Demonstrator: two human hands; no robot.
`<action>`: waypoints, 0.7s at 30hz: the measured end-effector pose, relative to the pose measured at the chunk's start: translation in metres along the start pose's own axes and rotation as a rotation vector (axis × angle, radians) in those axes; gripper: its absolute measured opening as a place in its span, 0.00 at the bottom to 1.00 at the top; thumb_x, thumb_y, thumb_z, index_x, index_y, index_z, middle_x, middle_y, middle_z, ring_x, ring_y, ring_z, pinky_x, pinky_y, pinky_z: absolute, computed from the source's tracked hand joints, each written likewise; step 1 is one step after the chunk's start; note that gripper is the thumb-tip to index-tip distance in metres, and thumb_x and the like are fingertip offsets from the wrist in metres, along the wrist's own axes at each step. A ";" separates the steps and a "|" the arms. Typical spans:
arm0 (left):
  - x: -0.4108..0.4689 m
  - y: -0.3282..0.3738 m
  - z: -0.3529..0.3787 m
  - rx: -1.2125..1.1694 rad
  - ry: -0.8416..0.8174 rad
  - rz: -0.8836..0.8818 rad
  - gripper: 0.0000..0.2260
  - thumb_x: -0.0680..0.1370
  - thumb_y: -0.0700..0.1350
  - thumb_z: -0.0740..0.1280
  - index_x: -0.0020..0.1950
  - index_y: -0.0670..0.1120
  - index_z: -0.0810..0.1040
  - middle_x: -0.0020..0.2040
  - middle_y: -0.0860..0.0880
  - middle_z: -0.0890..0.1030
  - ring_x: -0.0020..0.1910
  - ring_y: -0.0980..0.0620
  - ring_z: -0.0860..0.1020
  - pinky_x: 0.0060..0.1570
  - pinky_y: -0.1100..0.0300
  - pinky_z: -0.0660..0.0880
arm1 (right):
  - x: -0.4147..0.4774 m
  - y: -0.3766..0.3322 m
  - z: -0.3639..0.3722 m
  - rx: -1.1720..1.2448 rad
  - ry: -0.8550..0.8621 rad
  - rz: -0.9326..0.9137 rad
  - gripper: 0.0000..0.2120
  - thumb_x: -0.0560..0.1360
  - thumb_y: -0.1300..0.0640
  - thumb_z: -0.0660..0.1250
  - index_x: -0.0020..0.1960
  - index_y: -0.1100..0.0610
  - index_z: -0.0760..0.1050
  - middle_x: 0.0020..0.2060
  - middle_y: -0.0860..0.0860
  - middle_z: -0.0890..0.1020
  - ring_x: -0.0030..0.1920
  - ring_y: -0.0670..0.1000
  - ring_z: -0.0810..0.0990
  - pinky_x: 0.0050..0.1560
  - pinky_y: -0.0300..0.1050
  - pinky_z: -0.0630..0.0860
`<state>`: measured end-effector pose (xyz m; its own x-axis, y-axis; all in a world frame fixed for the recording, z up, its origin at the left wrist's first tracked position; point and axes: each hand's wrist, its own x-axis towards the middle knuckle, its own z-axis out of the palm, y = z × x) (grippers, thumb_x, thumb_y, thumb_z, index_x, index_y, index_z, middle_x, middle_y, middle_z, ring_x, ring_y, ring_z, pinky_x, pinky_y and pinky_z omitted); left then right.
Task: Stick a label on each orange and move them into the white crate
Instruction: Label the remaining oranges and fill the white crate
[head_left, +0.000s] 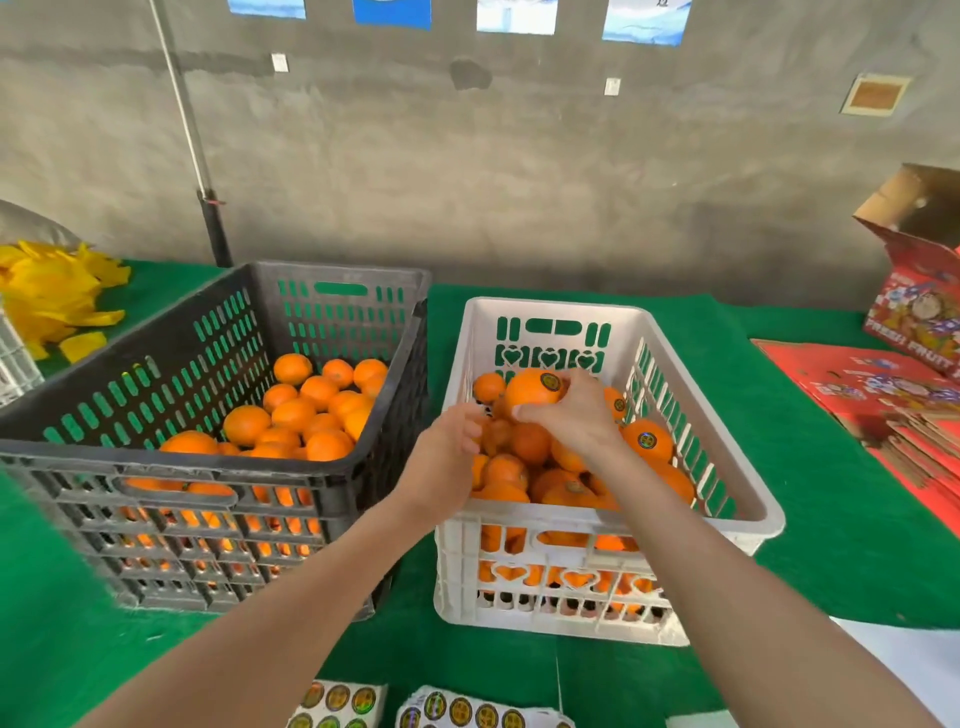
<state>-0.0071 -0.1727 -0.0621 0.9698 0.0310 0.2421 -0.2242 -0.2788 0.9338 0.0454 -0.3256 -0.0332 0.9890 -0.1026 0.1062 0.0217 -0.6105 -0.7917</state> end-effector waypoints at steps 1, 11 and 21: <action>0.004 -0.008 0.002 0.123 -0.018 0.032 0.11 0.79 0.31 0.55 0.48 0.42 0.74 0.37 0.53 0.72 0.37 0.57 0.69 0.33 0.75 0.68 | 0.010 0.006 0.004 -0.070 -0.065 0.031 0.33 0.64 0.50 0.77 0.64 0.57 0.68 0.58 0.53 0.73 0.56 0.51 0.72 0.52 0.43 0.70; 0.012 -0.033 0.006 0.546 0.002 0.127 0.16 0.77 0.32 0.62 0.63 0.43 0.72 0.56 0.47 0.77 0.54 0.51 0.75 0.51 0.62 0.73 | 0.018 0.025 0.046 -0.526 -0.502 -0.127 0.37 0.70 0.53 0.74 0.72 0.57 0.58 0.61 0.55 0.75 0.55 0.54 0.75 0.49 0.42 0.69; -0.027 -0.015 -0.001 0.390 0.116 0.313 0.12 0.79 0.33 0.57 0.61 0.37 0.73 0.57 0.41 0.73 0.54 0.50 0.71 0.54 0.67 0.66 | -0.140 0.043 0.040 -0.088 -0.208 -0.698 0.12 0.77 0.49 0.60 0.41 0.55 0.76 0.34 0.46 0.76 0.35 0.43 0.72 0.37 0.33 0.69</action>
<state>-0.0301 -0.1686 -0.0830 0.8398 -0.0116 0.5428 -0.4285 -0.6282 0.6494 -0.0859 -0.3067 -0.1061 0.7564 0.4794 0.4450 0.6540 -0.5406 -0.5292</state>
